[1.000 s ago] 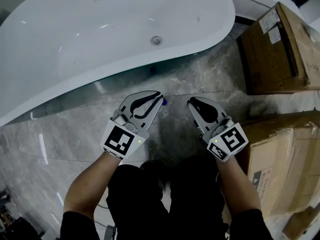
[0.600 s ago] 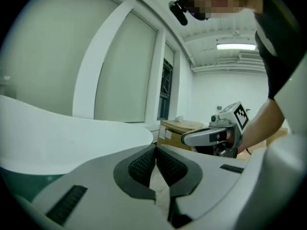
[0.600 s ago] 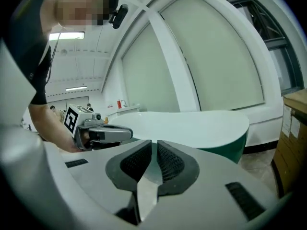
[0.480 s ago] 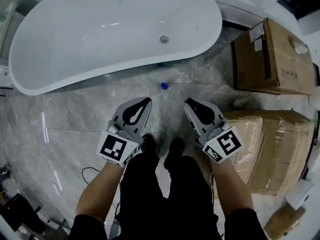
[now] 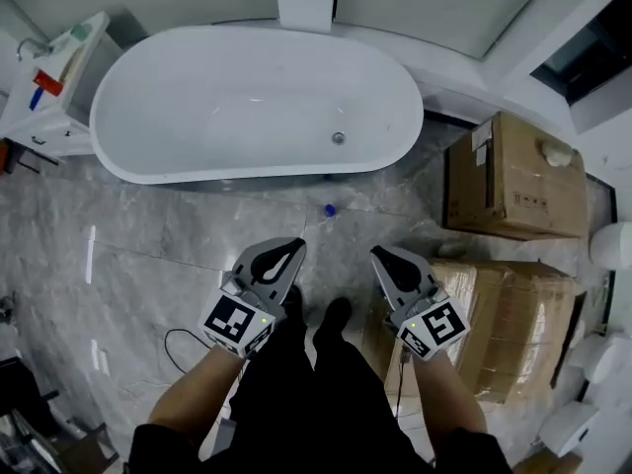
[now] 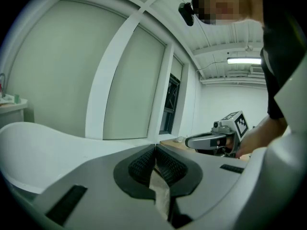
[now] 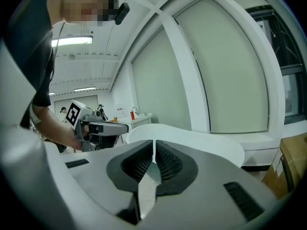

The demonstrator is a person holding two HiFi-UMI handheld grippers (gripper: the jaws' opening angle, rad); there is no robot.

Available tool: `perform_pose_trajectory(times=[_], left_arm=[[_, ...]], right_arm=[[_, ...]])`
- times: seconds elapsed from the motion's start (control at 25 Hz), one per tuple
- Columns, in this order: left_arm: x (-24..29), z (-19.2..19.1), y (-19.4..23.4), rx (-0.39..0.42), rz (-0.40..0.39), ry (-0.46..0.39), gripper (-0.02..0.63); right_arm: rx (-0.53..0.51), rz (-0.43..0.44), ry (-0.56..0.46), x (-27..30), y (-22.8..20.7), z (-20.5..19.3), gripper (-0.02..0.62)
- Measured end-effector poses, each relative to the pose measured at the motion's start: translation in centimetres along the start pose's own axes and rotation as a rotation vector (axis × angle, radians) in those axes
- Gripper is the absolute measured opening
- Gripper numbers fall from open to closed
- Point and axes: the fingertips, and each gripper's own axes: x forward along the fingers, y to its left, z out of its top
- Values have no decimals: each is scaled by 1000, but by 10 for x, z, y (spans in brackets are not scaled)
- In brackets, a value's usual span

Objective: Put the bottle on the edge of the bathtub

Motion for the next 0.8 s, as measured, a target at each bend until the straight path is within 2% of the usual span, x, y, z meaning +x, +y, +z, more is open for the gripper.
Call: perform_pose_trajectory(times=[0.2, 0.4, 0.8], left_arm=[[-31, 48, -10, 18, 50, 14, 17], [-55, 84, -13, 10, 86, 19, 17], [-66, 128, -24, 39, 101, -17, 17]], right_arm=[[7, 31, -34, -33, 30, 50, 33], [-8, 25, -79, -61, 45, 89, 31], [27, 14, -228, -117, 49, 155, 29]])
